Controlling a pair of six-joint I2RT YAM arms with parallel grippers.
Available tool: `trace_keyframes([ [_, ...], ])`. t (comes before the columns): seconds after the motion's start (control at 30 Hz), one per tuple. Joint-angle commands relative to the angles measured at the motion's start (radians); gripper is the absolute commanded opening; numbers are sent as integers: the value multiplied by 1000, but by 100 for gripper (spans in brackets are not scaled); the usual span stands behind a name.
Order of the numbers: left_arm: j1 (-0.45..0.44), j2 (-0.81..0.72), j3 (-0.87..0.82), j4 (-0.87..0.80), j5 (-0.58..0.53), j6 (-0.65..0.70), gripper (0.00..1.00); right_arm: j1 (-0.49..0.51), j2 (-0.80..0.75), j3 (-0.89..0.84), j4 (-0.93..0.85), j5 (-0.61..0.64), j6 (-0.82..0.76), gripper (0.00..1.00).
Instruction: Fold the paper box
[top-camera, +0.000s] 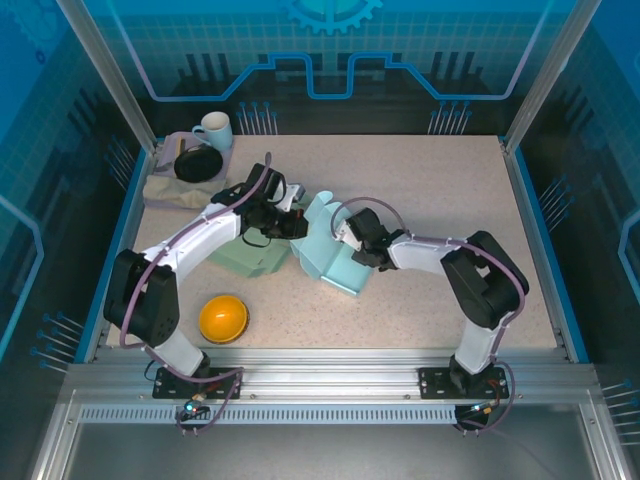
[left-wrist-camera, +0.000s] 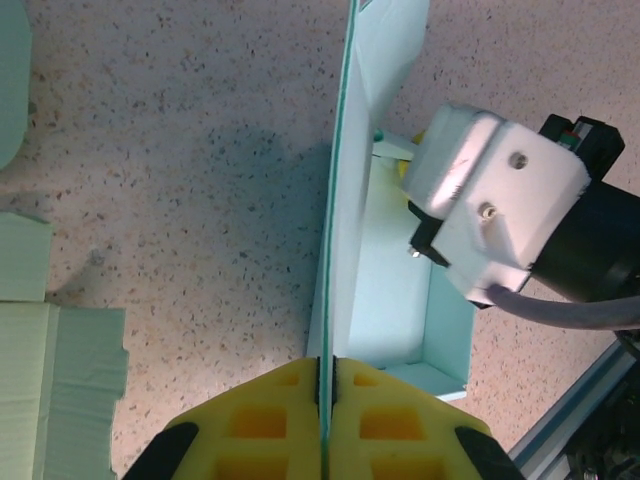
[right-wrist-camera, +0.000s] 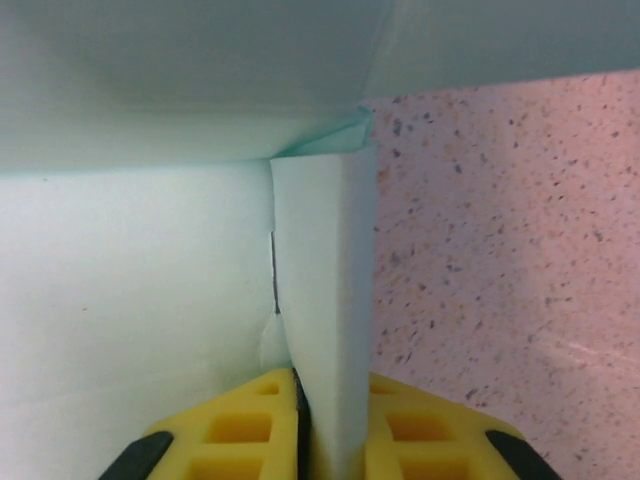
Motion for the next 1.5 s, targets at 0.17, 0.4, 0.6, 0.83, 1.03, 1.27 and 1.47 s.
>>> trace_keyframes([
  [0.17, -6, 39, 88, -155, -3, 45, 2, -51, -112, 31, -84, -228, 97, 39],
  [0.4, -101, 42, 149, -234, -183, 177, 3, -149, -319, 25, -121, -368, 302, 49],
  [0.6, -287, 21, 168, -189, -504, 396, 4, -286, -491, -47, -143, -380, 542, 54],
  [0.83, -403, 34, 135, -55, -758, 686, 6, -440, -553, -139, -187, -465, 696, 58],
  [1.03, -461, 40, 142, 52, -829, 857, 5, -450, -529, -156, -192, -517, 702, 58],
  [1.27, -466, 54, 156, 31, -743, 856, 5, -458, -395, -87, -150, -686, 773, 55],
  [1.47, -465, 51, 127, 54, -728, 866, 4, -457, -289, 62, -253, -679, 893, 55],
])
